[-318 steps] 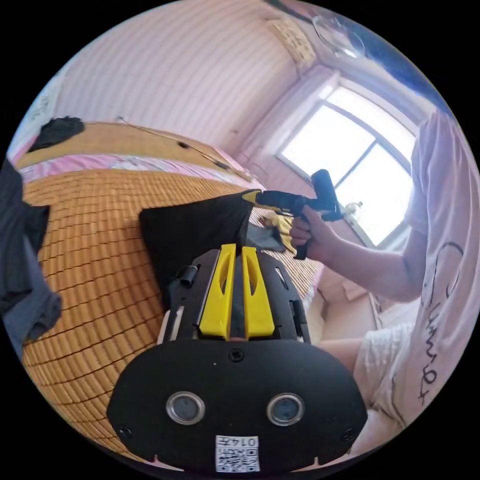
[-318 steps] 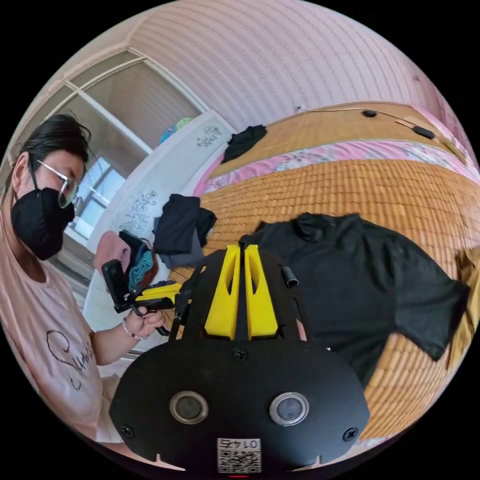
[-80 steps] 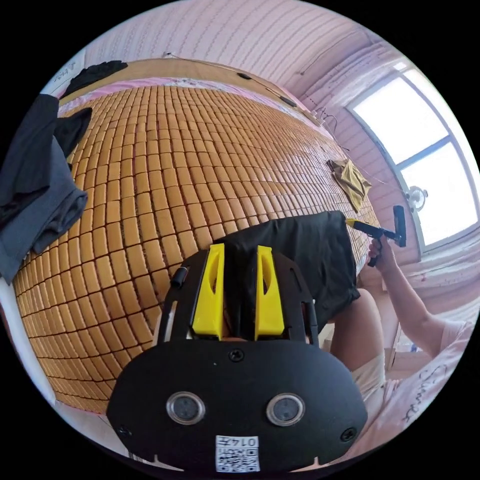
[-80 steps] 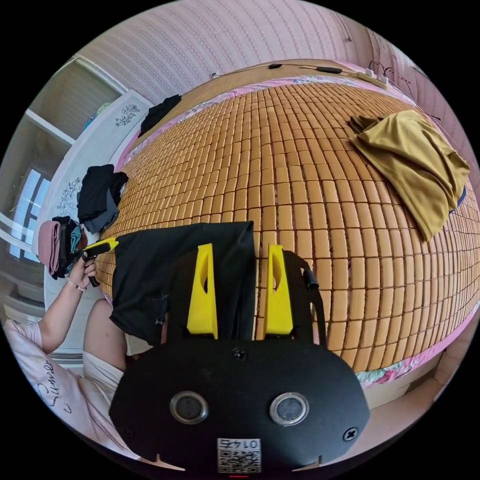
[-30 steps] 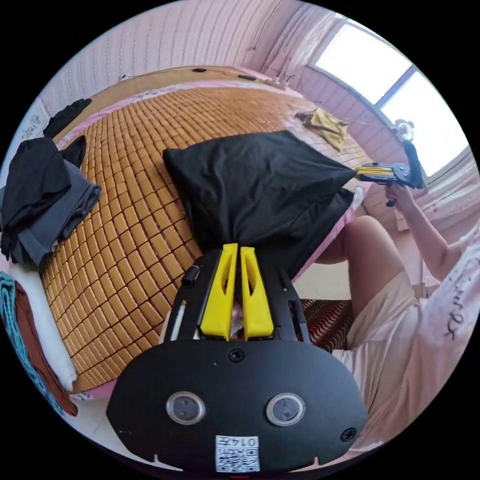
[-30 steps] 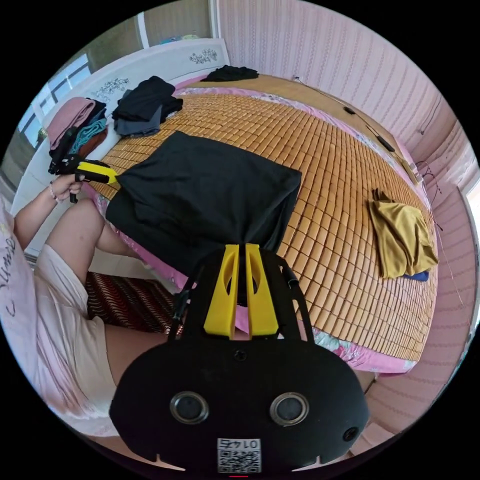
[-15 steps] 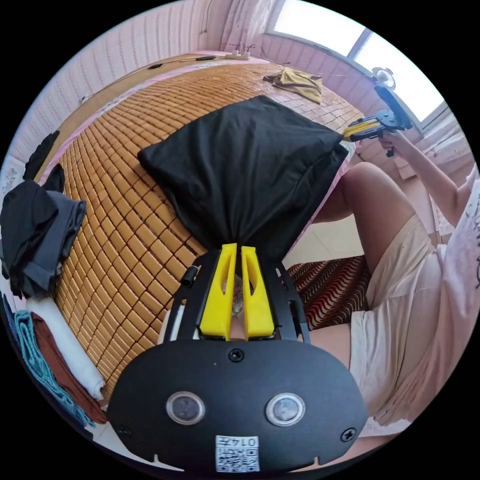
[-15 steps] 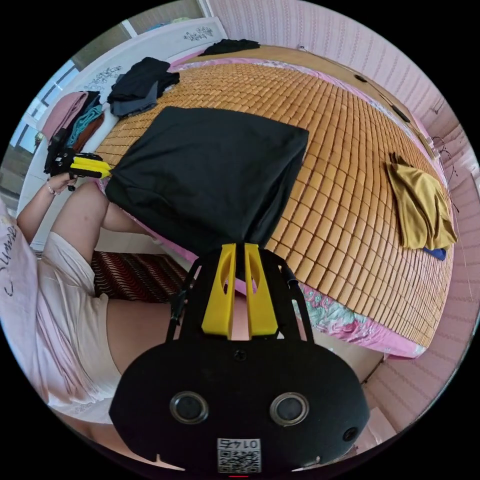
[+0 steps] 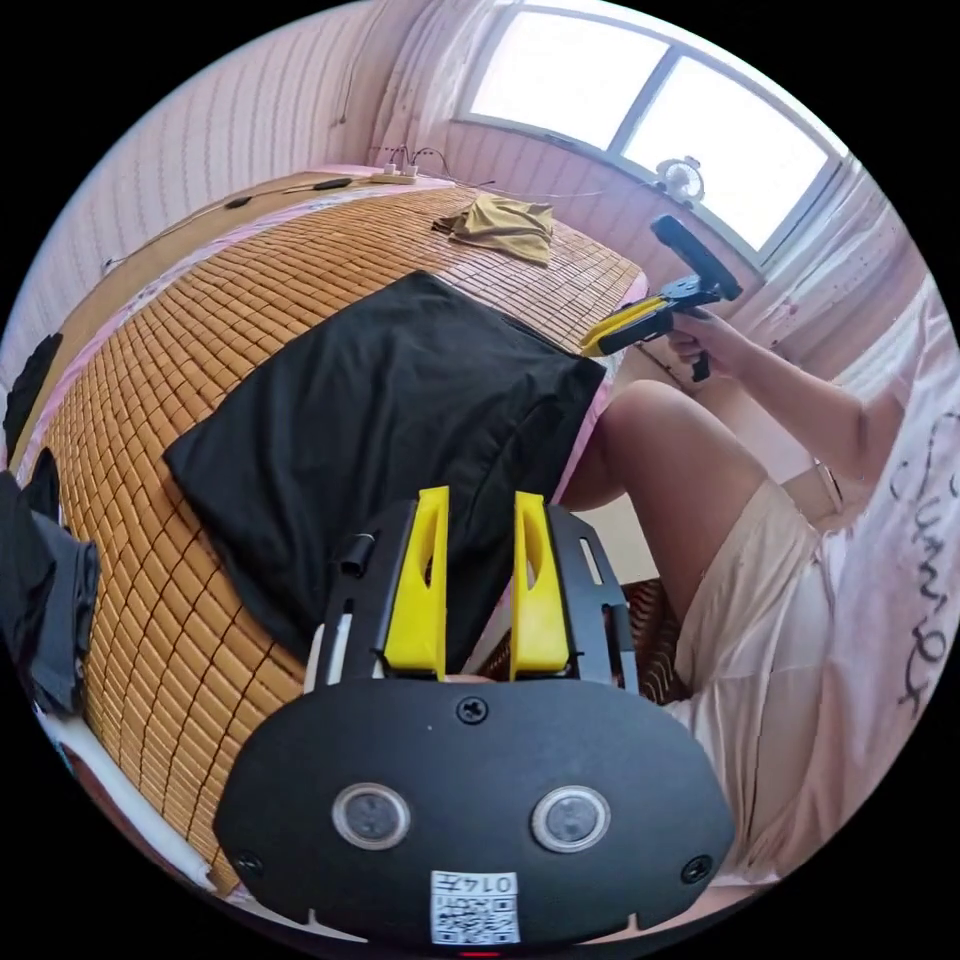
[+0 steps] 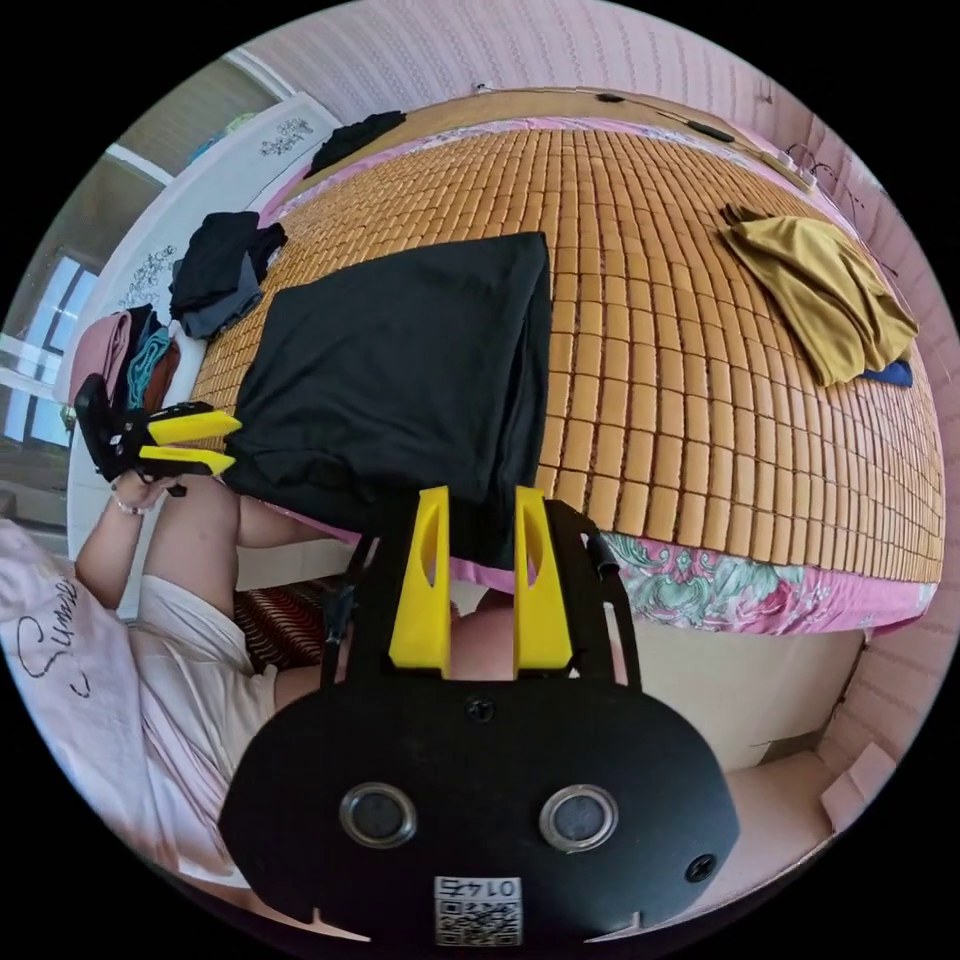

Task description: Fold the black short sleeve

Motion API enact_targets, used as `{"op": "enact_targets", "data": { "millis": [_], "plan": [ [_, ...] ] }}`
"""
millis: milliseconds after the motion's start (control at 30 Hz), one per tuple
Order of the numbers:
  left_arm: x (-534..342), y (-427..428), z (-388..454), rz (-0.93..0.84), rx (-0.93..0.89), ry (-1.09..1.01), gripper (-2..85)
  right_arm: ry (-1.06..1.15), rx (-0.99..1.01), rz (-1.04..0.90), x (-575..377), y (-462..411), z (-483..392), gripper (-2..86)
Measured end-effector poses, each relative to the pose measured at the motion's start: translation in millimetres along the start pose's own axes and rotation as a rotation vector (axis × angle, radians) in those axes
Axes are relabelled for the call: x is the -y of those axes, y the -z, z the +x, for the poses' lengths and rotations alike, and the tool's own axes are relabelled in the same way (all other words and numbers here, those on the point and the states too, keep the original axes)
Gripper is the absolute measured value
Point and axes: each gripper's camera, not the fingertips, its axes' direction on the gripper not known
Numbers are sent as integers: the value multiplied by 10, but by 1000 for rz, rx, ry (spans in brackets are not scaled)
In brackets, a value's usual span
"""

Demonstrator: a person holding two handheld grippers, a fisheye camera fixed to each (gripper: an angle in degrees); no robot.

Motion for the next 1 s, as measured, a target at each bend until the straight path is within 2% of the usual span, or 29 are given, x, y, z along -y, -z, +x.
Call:
{"op": "enact_targets", "data": {
  "millis": [67, 233, 300, 367, 467, 633, 800, 867, 933, 1000],
  "plan": [
    [175, -227, -7, 32, 48, 36, 84, 113, -51, 38, 311, -80, -327, 27],
    [328, -657, -20, -9, -3, 131, 76, 368, -82, 47, 1224, -447, -1059, 2],
    [334, -809, 35, -77, 0, 126, 74, 424, -119, 3, 1553, -666, -1243, 0],
    [300, -851, 121, -58, 34, 95, 61, 488, -188, -148, 1882, -1073, -1379, -2],
    [254, -914, 119, -49, -20, 119, 52, 575, -193, -252, 2071, -1156, -1454, -4],
    [176, -1029, 183, -29, -22, 105, 36, 626, -264, -236, 2389, -1115, -1533, -4],
    [133, -1141, 210, -18, -35, 110, 15, 613, -261, -350, 2629, -1230, -1497, -4],
    [120, -1182, 254, -16, -21, 94, 12, 608, -291, -278, 2647, -1170, -1487, -4],
    [102, -1235, 287, -15, -13, 89, 16, 596, -333, -330, 2650, -1332, -1418, -5],
    [84, -1267, 312, -4, -8, 89, 27, 596, -340, -301, 2640, -1292, -1361, -5]
  ]
}}
